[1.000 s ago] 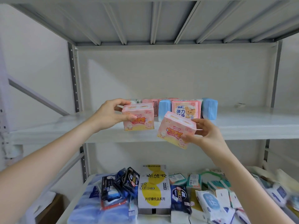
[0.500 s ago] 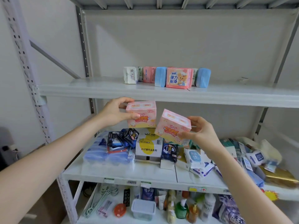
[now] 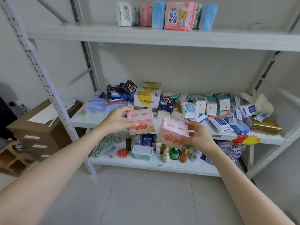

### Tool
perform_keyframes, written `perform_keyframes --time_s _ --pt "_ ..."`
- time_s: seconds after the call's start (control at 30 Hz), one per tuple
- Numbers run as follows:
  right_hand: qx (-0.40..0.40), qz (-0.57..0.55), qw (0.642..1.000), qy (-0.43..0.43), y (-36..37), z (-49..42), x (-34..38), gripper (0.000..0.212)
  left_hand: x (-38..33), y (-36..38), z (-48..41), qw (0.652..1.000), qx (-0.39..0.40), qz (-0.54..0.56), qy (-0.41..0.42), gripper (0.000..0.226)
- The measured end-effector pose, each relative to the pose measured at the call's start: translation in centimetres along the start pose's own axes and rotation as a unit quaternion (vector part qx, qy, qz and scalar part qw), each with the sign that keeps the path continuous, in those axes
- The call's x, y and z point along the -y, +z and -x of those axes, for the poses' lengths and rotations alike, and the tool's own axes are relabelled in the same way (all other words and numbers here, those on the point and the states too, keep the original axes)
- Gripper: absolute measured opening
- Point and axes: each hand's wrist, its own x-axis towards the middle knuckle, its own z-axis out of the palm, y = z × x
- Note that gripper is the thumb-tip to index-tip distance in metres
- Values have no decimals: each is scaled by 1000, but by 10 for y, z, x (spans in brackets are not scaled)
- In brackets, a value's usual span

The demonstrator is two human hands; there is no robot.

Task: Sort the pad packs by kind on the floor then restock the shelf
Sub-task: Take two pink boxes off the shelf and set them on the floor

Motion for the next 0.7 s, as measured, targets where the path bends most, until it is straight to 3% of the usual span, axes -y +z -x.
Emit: perform_keyframes --time_s 0.33,0.7 --pt "43 26 997 56 63 -6 -120 73 92 84 31 996 29 16 -84 63" --pt "44 0 984 174 183 -15 -264 70 265 169 27 981 121 -16 -152 64"
